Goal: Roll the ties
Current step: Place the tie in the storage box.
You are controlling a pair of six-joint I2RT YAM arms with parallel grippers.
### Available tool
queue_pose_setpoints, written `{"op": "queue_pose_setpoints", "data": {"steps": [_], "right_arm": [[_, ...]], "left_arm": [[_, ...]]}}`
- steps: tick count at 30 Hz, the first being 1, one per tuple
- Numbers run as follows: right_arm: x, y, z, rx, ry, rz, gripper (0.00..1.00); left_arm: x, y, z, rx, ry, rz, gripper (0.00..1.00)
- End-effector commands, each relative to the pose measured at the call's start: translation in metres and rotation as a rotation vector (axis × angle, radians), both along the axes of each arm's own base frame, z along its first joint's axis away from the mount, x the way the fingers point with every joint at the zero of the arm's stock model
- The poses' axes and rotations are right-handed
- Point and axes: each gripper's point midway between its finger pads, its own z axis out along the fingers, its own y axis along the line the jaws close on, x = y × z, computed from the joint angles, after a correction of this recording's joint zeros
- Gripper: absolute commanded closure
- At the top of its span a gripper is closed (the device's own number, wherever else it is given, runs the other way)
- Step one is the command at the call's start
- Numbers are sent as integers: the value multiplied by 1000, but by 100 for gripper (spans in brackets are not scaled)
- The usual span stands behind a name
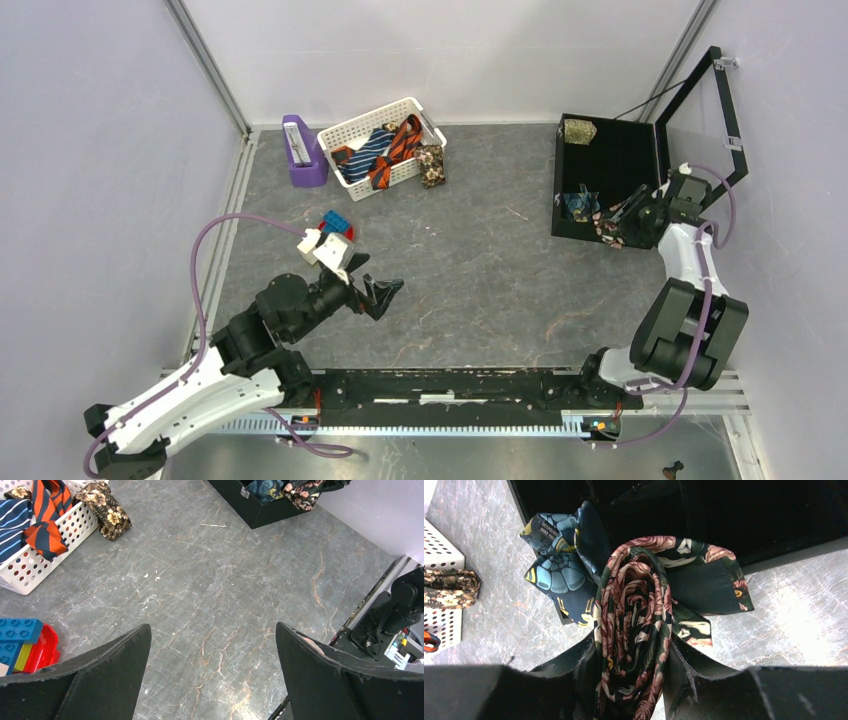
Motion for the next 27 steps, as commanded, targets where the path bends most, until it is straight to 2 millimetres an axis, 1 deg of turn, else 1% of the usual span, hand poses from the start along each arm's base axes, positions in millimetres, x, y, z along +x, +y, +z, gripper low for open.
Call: {"op": "queue_pose_setpoints", "data": {"steps": [1,2,5,11,13,15,21,22,24,27], "right_arm": [[30,-16,21,-76,-61,15,100],[32,-17,21,-84,-50,19,100],[35,-21,10,-91,-2,24,100],[43,-13,-13,-68,111,80,100],[43,-15,-20,-75,158,80,100],[42,-23,-22,-102,187,64,100],[41,-37,-24,-158,241,40,79],[41,-38,-23,-166,244,37,78],[43,-39,-20,-172,238,37,69],[45,-43,-13,-190,241,41,67]], "left_arm": [[3,2,2,8,-4,21,0],[4,2,2,10,-5,24,0],[4,4,1,14,-5,30,0],[6,6,-1,26,-7,46,0],[7,7,-1,30,-7,50,0],[7,7,-2,34,-7,52,0],[8,7,-3,38,-6,54,0],[8,7,-3,40,-5,53,0],[7,6,-3,39,-5,50,0],[7,6,-3,39,-5,48,0]]}}
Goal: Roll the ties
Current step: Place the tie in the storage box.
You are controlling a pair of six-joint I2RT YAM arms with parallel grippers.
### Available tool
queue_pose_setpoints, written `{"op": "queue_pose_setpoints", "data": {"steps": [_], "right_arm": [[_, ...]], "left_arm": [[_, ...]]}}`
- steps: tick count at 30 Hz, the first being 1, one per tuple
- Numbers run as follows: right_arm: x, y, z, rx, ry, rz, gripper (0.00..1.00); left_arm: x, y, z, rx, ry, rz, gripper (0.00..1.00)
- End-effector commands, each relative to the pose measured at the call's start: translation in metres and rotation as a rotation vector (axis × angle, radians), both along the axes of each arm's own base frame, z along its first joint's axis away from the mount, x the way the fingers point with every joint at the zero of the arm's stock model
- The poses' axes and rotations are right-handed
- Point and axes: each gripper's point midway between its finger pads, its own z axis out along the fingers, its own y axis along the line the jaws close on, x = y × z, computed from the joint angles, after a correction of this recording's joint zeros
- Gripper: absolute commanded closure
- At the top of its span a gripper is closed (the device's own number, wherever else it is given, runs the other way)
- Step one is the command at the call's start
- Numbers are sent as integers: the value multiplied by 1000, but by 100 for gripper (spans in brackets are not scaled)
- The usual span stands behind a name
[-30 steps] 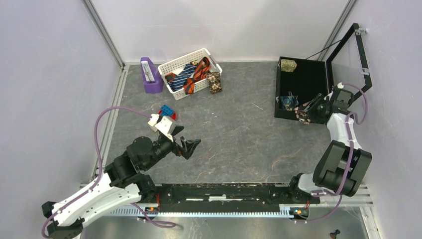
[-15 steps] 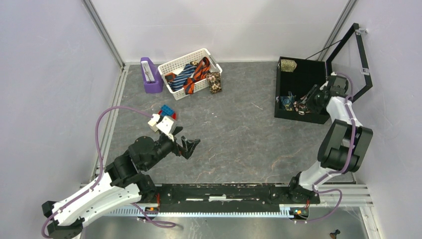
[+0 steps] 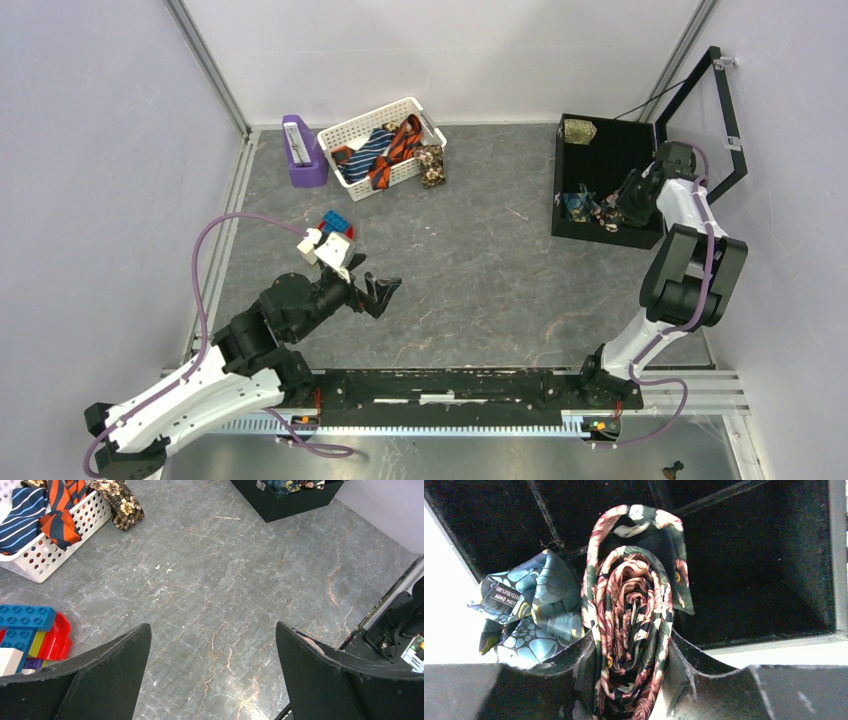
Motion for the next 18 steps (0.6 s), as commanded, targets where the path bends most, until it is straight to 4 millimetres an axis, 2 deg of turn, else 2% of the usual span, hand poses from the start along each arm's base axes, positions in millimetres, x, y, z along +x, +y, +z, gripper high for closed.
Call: {"op": "queue_pose_setpoints", "data": {"steps": [1,7,11,15,16,17,18], "right_arm": [[5,-18,20,-77,0,-8,66],[11,-17,33,-86,-12,28,66],[8,-12,25,-83,4,48,67],[4,-3,9,-92,49,70,67],[2,-1,5,-98,62,75,58],[3,1,2,-106,72,89,6],[3,3,-1,-109,81,94,2]], "left_arm": [[1,-1,7,1,-22,-2,0],[0,-1,7,2,-23,-8,0],[0,-1,7,1,-22,-10,0],[0,-2,7,0,-22,-12,0],[0,-1,7,-1,-23,-12,0],[0,-1,7,0,-23,-12,0],[0,-1,7,0,-23,-11,0]]}}
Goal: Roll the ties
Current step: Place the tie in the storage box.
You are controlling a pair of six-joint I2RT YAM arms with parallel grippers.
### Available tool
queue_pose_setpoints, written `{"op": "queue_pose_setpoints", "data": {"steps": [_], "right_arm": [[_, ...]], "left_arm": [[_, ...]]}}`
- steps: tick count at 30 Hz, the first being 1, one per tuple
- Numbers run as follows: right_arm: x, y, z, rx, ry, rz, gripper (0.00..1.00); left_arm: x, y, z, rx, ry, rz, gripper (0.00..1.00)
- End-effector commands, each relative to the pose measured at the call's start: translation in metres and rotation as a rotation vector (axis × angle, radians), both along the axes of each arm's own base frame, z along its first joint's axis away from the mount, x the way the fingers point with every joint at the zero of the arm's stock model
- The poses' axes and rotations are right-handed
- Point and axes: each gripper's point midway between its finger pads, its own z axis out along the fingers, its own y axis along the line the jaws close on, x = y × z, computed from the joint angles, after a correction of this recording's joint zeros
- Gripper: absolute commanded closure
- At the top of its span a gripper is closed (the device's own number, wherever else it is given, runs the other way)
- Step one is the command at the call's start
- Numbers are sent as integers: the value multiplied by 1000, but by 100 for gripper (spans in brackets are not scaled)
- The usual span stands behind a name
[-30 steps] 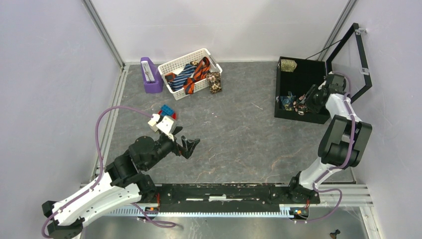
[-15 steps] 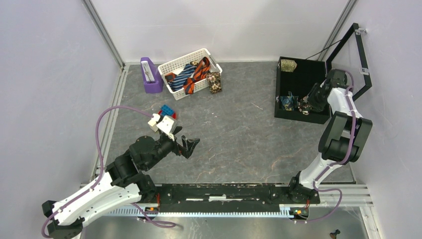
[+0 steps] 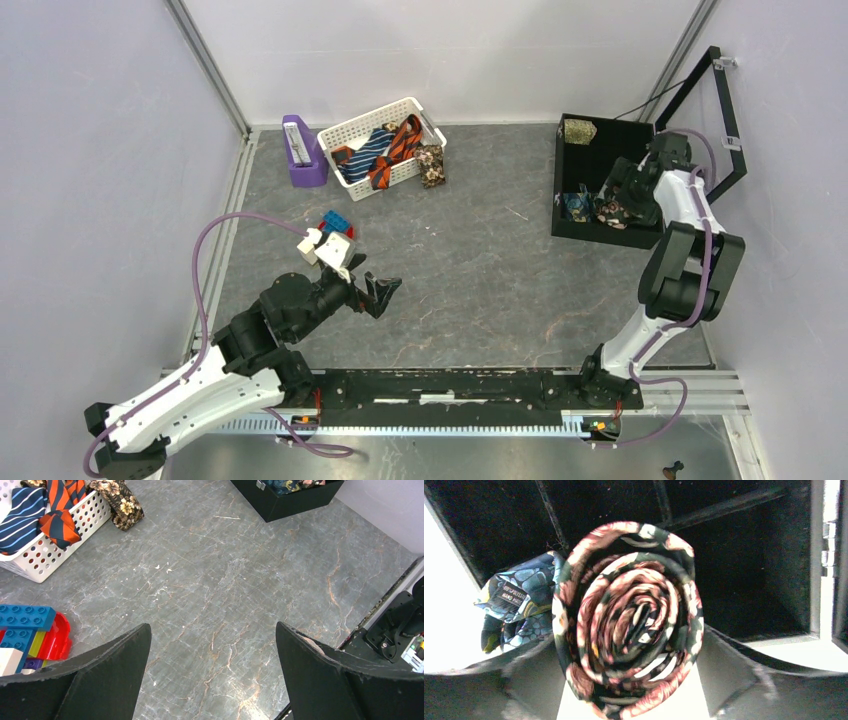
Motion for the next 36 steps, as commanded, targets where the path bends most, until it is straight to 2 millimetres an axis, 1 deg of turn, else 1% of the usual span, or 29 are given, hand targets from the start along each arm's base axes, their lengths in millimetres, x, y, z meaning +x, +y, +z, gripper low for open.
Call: {"op": "queue_pose_setpoints", "data": {"steps": [1,5,10,15,21,25,28,30,36], "right_arm": [[-4,5,-18,-37,58,36,2],[-1,2,-17,-63,50,26,2],[3,1,-5,-83,14,26,2],[6,4,17,-83,-25,45,2],[6,5,52,-102,-96,45,2],[3,4,65,-116,-120,40,2],[0,-2,67,-153,-133,15,2],[-1,-7,64,-179,-143,-11,2],[7,-9,47,-173,-171,-41,2]], "left_arm": [[-1,0,7,-1,-25,-11,0],[0,0,7,1,-27,-9,0],[0,0,6,5,-28,-9,0],[0,0,6,8,-28,-10,0],[0,-2,4,13,-22,-16,0],[0,-2,4,13,-21,-16,0],[0,-2,4,13,-21,-17,0],[0,-2,4,12,-21,-19,0],[0,-2,3,16,-21,-14,0]]}}
